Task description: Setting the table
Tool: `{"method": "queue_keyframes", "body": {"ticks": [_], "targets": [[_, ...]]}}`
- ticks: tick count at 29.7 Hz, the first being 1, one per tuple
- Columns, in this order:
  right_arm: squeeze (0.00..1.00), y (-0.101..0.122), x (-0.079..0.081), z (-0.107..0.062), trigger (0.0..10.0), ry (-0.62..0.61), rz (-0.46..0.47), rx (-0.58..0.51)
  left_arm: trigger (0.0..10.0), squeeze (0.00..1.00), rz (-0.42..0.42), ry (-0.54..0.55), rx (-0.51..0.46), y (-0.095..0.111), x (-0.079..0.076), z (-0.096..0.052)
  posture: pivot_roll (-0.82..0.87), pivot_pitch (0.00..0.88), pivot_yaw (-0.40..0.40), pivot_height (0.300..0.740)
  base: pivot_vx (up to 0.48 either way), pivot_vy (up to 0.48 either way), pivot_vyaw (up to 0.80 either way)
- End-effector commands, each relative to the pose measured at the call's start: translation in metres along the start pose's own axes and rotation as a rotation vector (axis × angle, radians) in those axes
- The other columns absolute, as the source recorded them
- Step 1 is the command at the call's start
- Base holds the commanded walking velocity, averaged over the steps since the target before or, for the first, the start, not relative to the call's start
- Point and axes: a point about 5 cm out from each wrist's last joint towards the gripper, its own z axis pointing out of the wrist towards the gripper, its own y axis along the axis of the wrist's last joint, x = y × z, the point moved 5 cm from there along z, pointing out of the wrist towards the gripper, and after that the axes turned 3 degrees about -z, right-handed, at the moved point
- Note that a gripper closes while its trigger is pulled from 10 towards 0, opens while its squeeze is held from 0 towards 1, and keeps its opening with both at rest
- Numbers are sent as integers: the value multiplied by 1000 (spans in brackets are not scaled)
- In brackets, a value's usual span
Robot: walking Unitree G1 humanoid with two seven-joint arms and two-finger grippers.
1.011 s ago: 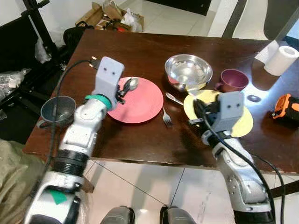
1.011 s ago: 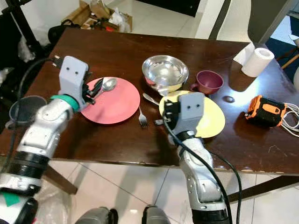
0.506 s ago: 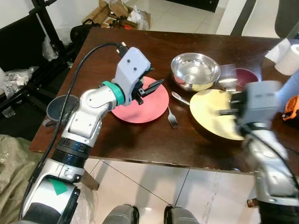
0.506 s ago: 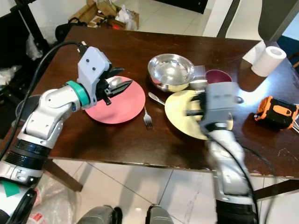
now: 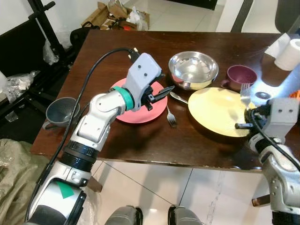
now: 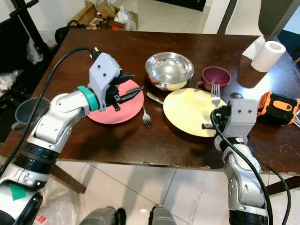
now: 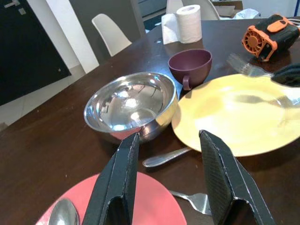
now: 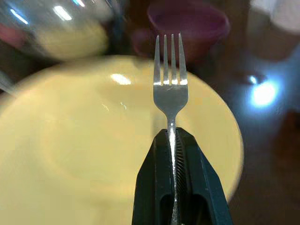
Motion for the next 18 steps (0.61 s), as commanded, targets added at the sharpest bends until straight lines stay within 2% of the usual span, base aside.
{"method": "queue_keyframes", "body": {"ticks": [1, 9, 12, 17, 18], "targets": [[0, -2, -9, 7, 10000, -18, -13, -3, 10000, 0, -7, 5, 29, -8, -2, -4, 58, 6, 105, 740, 0, 0, 0], [0, 4, -14, 15, 10000, -9, -14, -26, 10000, 0, -8, 8, 34, -9, -1, -4, 58, 1, 105, 740, 0, 0, 0], [0, 17, -7, 24, 10000, 71, -13, -76, 10000, 0, -10, 18, 33, -10, -1, -3, 65, 0, 101, 740, 0, 0, 0], [12, 23, -1, 30, 10000, 113, -21, -97, 10000, 0, -12, 22, 33, -10, -2, -2, 64, 0, 99, 740, 0, 0, 0], [314, 23, 0, 32, 10000, 116, -23, -94, 10000, 0, -13, 23, 34, -11, -2, -2, 66, 0, 98, 740, 0, 0, 0]]}}
